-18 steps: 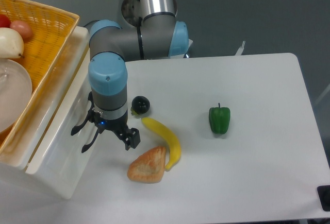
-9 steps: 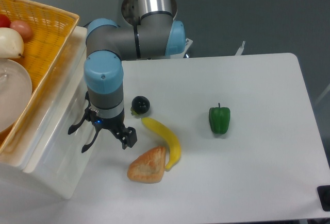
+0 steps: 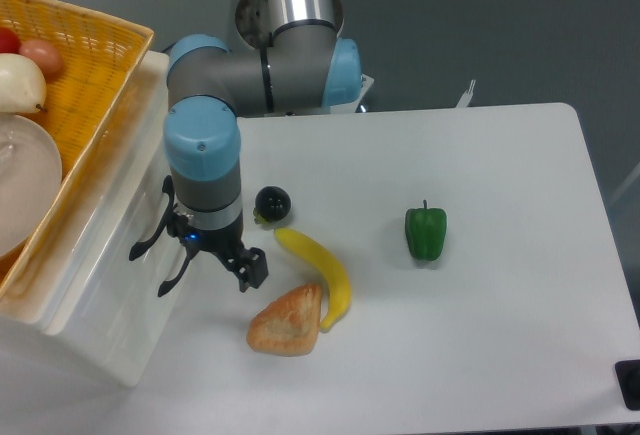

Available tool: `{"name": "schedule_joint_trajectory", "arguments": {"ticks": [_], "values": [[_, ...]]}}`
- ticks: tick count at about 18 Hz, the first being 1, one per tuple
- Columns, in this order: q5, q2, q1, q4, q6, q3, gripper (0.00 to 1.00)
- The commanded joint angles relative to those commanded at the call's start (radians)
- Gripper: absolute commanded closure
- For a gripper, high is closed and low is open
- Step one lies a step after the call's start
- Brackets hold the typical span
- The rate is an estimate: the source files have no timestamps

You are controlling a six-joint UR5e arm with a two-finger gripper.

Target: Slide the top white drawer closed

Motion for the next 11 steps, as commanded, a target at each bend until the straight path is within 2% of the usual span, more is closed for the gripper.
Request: {"name": "schedule_joint_trajectory", "arguments": {"ticks": [6,11], "values": [[-0.002,0.006,0.098,-0.002,0.135,0.003,0.00],[0.026,0.006,0.138,-0.003,0.327,0.002,0.00]]}}
